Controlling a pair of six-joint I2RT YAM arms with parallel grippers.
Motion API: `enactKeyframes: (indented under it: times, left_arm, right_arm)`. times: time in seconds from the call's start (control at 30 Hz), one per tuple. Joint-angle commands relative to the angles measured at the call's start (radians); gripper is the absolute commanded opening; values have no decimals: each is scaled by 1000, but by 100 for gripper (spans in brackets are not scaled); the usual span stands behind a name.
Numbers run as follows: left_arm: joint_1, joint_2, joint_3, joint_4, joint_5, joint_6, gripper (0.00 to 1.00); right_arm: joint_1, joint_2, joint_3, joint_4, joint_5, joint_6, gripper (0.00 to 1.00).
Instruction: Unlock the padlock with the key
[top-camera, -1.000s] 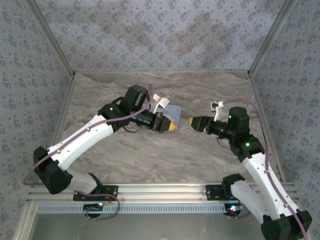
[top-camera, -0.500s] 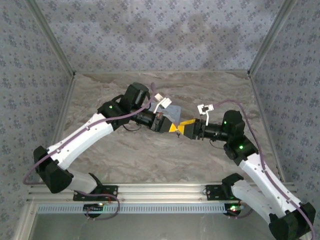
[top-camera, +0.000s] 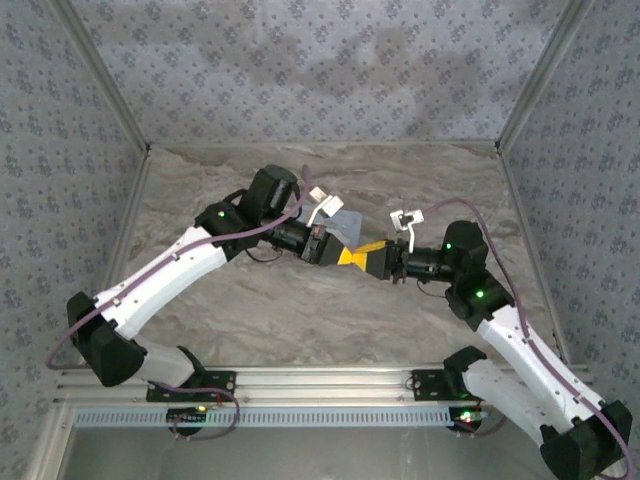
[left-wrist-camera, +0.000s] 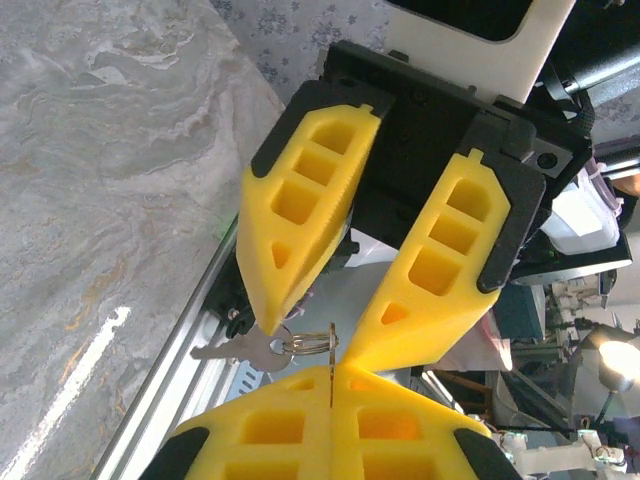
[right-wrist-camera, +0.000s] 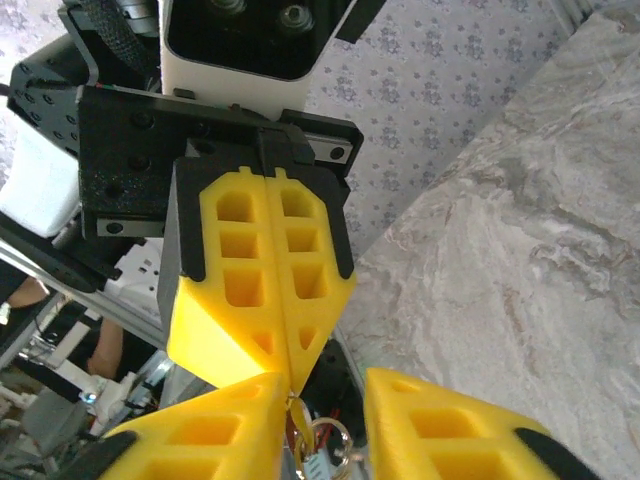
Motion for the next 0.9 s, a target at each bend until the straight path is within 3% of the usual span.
enactKeyframes:
  times: [0.0, 0.2, 0.27, 0.53, 0.6, 0.67, 0.73, 0.87]
  left_arm:
    - [0, -9, 24, 25, 32, 25, 0]
    - [1, -12, 23, 22, 33, 30, 0]
    - [4, -15, 19, 25, 33, 32, 0]
    - [10, -26, 8, 59, 35, 19, 0]
    - [11, -27, 6, 72, 42, 14, 0]
    - [10, -26, 3, 77, 50, 9, 0]
    - [11, -29, -3, 80, 53, 7, 0]
    - [10, -36, -15, 86, 60, 1, 0]
  right_arm:
    - [6, -12, 20, -16, -24, -21, 19]
    - [3, -7, 31, -48, -45, -29, 8]
    - [8, -6, 33, -49, -58, -29, 0]
    - [28, -16, 27, -56, -67, -76, 0]
    - [33, -13, 20, -41, -69, -57, 16]
    - [31, -28, 4, 0, -62, -45, 19]
    - [30, -40, 5, 5, -51, -45, 8]
    - [24, -44, 13, -12, -35, -47, 0]
